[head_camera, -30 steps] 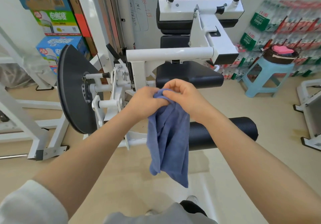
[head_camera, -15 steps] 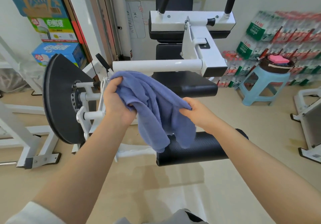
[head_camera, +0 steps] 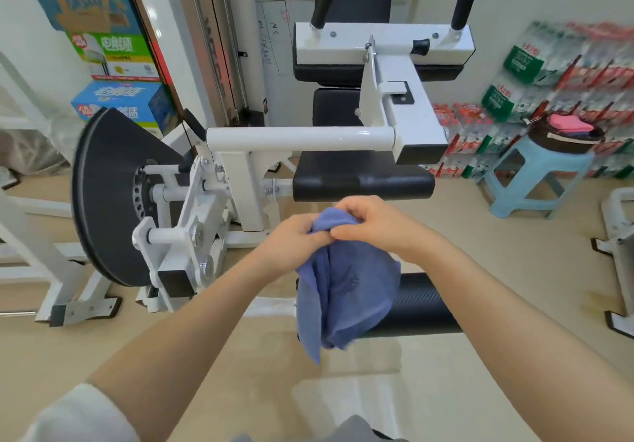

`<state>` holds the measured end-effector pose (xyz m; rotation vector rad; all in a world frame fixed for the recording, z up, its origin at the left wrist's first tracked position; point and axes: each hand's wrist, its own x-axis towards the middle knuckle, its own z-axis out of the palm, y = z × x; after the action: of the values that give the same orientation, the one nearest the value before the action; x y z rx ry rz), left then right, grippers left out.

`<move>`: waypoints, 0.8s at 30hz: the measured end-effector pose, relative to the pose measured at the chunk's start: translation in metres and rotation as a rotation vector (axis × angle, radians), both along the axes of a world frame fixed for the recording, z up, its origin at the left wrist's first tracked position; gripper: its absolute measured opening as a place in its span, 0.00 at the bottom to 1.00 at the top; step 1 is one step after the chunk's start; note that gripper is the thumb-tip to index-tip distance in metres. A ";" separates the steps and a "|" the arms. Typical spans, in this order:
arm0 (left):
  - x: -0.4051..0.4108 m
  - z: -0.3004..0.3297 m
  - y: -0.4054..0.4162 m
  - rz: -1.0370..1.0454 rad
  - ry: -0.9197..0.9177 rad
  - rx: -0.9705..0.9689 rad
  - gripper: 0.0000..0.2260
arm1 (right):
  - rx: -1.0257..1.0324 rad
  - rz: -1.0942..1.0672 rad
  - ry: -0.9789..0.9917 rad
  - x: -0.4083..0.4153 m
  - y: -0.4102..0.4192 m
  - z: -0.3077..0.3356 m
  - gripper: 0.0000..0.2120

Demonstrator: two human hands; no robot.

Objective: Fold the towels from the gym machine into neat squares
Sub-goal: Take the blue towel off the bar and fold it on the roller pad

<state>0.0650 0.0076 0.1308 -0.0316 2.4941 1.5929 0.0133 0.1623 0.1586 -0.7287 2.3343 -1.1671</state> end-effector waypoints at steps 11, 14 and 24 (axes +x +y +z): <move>-0.020 -0.008 -0.035 0.393 -0.318 0.263 0.04 | -0.395 -0.442 -0.348 -0.033 0.030 -0.014 0.12; -0.020 -0.008 -0.035 0.452 -0.344 0.273 0.10 | -0.402 -0.400 -0.246 -0.031 0.027 -0.014 0.09; -0.031 0.001 -0.013 0.503 -0.208 0.497 0.06 | -0.219 -0.081 0.022 -0.019 0.023 -0.012 0.12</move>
<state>0.0344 -0.0055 0.1313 -0.7607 1.9623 2.2211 -0.0060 0.1848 0.1468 -0.7290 2.2957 -1.4752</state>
